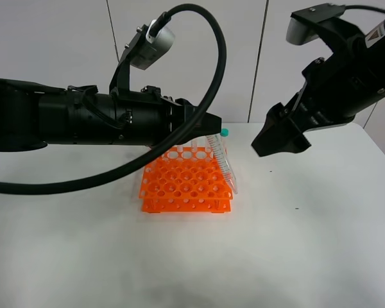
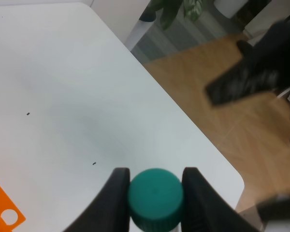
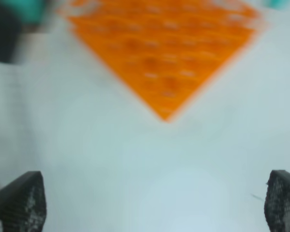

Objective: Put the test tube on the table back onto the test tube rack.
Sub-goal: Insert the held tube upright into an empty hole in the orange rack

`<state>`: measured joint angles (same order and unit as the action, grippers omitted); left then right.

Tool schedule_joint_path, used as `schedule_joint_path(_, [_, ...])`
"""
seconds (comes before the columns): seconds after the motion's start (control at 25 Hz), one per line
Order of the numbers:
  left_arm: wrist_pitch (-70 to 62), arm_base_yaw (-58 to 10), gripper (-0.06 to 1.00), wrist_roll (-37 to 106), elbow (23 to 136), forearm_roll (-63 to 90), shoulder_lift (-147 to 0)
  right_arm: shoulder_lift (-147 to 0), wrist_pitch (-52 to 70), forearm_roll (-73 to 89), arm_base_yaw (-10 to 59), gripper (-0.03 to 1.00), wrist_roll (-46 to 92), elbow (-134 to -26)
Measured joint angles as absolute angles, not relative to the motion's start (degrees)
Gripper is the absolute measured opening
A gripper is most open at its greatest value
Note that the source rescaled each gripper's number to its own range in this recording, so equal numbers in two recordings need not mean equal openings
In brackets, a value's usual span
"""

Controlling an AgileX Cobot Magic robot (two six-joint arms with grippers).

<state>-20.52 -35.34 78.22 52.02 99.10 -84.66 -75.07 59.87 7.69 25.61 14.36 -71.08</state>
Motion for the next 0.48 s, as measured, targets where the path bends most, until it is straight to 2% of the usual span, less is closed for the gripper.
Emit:
schedule_joint_path(0.16, [-20.4, -35.3, 0.0, 78.2, 52.0, 99.1, -84.7, -76.7, 59.8, 1.0, 23.8, 1.0, 8.7, -71.5])
schedule_joint_path(0.48, [-20.4, -35.3, 0.0, 78.2, 52.0, 99.1, -84.7, -83.4, 59.4, 2.5, 9.8, 1.0, 9.1, -71.5])
